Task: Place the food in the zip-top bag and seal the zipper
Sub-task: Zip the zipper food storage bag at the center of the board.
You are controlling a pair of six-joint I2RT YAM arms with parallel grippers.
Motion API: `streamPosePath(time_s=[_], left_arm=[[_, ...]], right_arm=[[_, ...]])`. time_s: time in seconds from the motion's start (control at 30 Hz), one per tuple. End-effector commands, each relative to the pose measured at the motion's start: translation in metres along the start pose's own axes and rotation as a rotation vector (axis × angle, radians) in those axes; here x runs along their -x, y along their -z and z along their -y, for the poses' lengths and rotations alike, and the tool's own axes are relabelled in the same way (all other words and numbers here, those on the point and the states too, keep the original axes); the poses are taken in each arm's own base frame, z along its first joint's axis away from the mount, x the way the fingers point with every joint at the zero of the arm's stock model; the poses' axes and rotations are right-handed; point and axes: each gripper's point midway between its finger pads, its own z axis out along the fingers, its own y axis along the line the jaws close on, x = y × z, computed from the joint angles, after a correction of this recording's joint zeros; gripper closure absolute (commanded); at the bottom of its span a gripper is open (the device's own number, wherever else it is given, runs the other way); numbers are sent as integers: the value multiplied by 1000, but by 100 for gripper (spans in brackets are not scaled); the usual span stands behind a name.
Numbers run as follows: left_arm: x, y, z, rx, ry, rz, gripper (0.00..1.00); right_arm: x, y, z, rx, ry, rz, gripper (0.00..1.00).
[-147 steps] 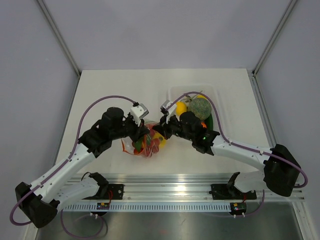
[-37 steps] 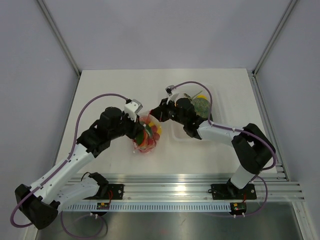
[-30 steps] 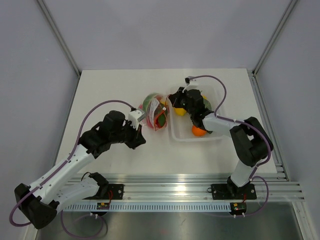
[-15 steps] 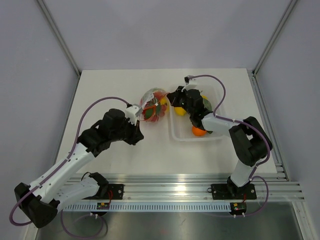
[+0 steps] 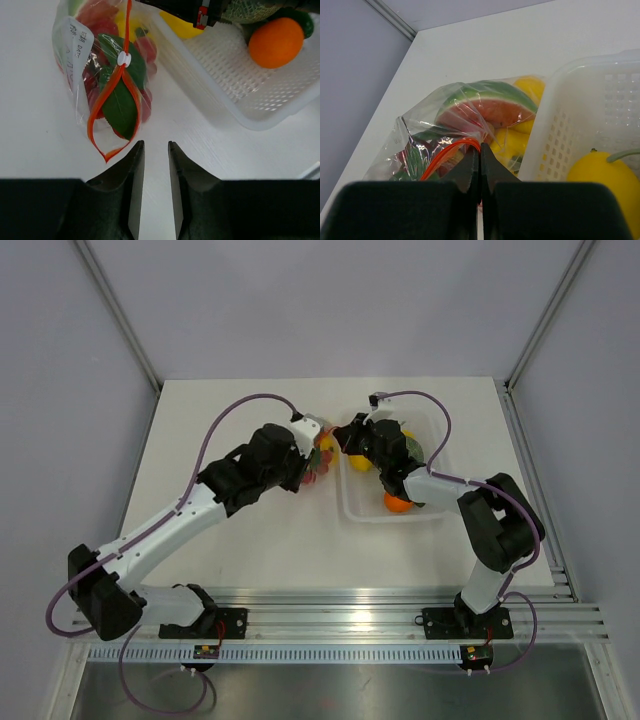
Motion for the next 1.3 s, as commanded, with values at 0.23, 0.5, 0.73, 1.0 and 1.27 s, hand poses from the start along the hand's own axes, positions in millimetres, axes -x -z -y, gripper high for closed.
streamPosePath(time_s=[0.23,0.5,0.73,1.0,1.27], left_arm=[[25,-38,-15,136,-247,35,65],[30,-52,-12,161,-168,-45,58],[14,-68,-16,183,-227,-110,58],[12,-83,-17,193,-276,-137,65],[30,-91,-20,222,-291,-94,65]], right_arm=[[27,5,-15,43,4,73,100],[17,7,-13,69,6,21,100],[22,5,-10,56,16,15,100],[25,1,-11,55,21,14,100],[21,1,-7,48,23,5,100]])
